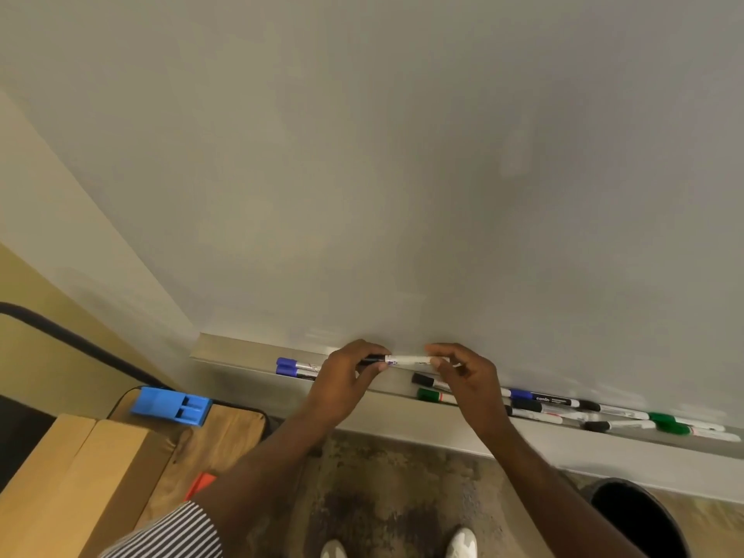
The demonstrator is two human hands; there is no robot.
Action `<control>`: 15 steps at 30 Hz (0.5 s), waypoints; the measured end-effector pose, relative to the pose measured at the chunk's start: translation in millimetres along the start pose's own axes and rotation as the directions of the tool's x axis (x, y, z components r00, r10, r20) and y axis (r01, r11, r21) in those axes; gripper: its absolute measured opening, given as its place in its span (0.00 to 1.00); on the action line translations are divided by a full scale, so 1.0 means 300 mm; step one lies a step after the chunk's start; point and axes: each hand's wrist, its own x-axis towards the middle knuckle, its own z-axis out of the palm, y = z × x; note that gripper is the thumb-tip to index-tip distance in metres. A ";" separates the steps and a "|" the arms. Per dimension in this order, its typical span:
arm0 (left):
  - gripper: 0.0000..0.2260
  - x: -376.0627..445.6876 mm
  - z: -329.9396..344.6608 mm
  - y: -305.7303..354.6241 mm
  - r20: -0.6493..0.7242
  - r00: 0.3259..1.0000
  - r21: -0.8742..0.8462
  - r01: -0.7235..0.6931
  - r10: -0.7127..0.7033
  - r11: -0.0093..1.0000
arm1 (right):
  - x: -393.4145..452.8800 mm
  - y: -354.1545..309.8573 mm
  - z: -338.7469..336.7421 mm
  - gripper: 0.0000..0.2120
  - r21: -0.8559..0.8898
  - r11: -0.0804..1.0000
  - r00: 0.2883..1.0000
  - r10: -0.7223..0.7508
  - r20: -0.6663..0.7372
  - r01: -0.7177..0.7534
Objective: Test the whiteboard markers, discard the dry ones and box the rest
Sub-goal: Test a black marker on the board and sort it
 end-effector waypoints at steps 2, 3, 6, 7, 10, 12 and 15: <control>0.07 -0.013 -0.026 0.047 0.031 0.999 -0.063 0.008 -0.006 0.998 | -0.008 -0.044 -0.021 0.12 0.071 0.997 0.999 0.029 0.019 -0.030; 0.06 -0.019 -0.042 0.069 0.048 0.999 -0.092 0.017 -0.013 0.996 | -0.012 -0.069 -0.032 0.12 0.107 0.993 0.999 0.036 0.037 -0.040; 0.08 -0.040 -0.090 0.141 0.104 0.994 -0.178 0.060 -0.042 0.982 | -0.026 -0.156 -0.063 0.11 0.206 0.976 0.994 0.055 0.091 -0.072; 0.08 -0.047 -0.102 0.166 0.115 0.992 -0.195 0.066 -0.044 0.979 | -0.030 -0.186 -0.072 0.11 0.240 0.967 0.992 0.065 0.105 -0.089; 0.09 -0.060 -0.129 0.239 0.073 0.997 -0.247 0.038 -0.020 0.968 | -0.050 -0.265 -0.089 0.09 0.361 0.926 0.990 0.071 0.119 -0.110; 0.09 -0.064 -0.136 0.287 0.017 1.000 -0.285 0.005 0.000 0.958 | -0.066 -0.310 -0.081 0.14 0.454 0.886 0.993 0.040 0.115 -0.089; 0.09 -0.064 -0.132 0.362 -0.043 0.998 -0.317 -0.066 0.055 0.946 | -0.078 -0.356 -0.041 0.22 0.525 0.848 0.988 -0.013 0.152 -0.070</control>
